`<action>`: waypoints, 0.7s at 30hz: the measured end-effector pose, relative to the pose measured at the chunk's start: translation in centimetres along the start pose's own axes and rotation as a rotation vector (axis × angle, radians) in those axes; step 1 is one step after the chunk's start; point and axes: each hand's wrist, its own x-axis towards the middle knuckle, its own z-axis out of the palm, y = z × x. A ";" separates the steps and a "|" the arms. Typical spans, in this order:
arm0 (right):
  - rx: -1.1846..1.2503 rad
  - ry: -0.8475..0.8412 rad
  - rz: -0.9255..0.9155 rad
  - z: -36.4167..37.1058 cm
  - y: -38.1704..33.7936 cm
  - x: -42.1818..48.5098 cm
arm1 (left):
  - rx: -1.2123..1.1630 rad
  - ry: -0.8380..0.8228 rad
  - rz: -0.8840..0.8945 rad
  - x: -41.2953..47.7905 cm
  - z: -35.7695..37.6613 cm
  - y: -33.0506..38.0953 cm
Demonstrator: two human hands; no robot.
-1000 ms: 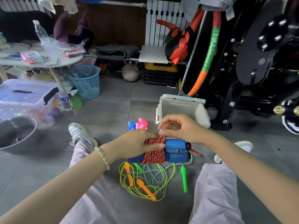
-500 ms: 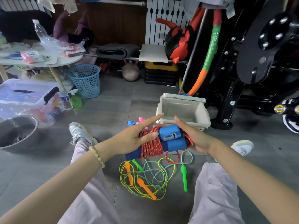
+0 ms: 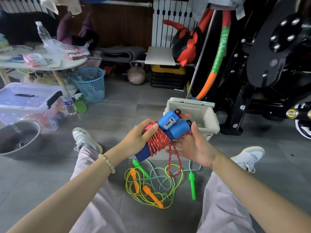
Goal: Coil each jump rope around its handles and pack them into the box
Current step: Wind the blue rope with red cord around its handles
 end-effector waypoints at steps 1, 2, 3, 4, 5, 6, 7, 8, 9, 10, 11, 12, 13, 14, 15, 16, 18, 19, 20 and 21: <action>-0.027 0.006 0.000 0.2 0.2 0.0 | -0.008 0.047 -0.020 0.2 0.1 -0.1; -0.060 0.025 0.002 0.4 0.4 0.2 | -0.001 0.094 -0.043 0.4 0.3 -0.2; -0.105 0.066 0.002 0.6 0.7 0.4 | 0.020 0.134 -0.067 0.6 0.4 -0.3; -0.172 0.122 0.004 1.1 0.9 0.6 | 0.044 0.167 -0.091 0.7 0.6 -0.4; -0.259 0.178 0.012 1.4 1.1 0.9 | 0.069 0.198 -0.109 0.9 0.7 -0.6; -0.351 0.224 0.019 1.8 1.3 1.3 | 0.096 0.227 -0.126 1.1 0.7 -0.8; -0.436 0.273 0.024 2.0 1.4 1.7 | 0.124 0.252 -0.148 1.3 0.7 -0.9; -0.512 0.332 0.023 2.1 1.5 2.1 | 0.145 0.271 -0.174 1.6 0.6 -1.1; -0.592 0.393 0.015 2.1 1.5 2.5 | 0.157 0.285 -0.197 1.8 0.6 -1.3; -0.668 0.437 0.007 2.1 1.5 2.8 | 0.166 0.292 -0.214 1.9 0.6 -1.5; -0.737 0.458 0.003 2.1 1.4 3.0 | 0.181 0.297 -0.221 2.0 0.6 -1.5; -0.794 0.470 -0.003 2.1 1.3 3.1 | 0.209 0.299 -0.222 2.0 0.7 -1.6; -0.833 0.479 -0.016 2.2 1.2 3.2 | 0.239 0.304 -0.216 2.1 0.8 -1.6; -0.854 0.487 -0.040 2.3 1.1 3.2 | 0.267 0.310 -0.214 2.1 0.9 -1.7; -0.867 0.493 -0.071 2.4 1.0 3.3 | 0.283 0.319 -0.214 2.0 0.9 -1.7; -0.876 0.496 -0.106 2.5 0.8 3.3 | 0.293 0.330 -0.221 2.0 1.0 -1.7; -0.895 0.478 -0.168 2.8 0.6 3.2 | 0.357 0.361 -0.238 1.9 1.2 -1.8; -0.917 0.459 -0.192 2.9 0.5 3.1 | 0.404 0.380 -0.244 1.9 1.2 -1.6; -0.946 0.433 -0.208 3.0 0.3 2.9 | 0.430 0.401 -0.248 1.9 1.1 -1.5; -0.974 0.397 -0.219 3.2 0.1 2.6 | 0.417 0.424 -0.250 2.0 0.9 -1.5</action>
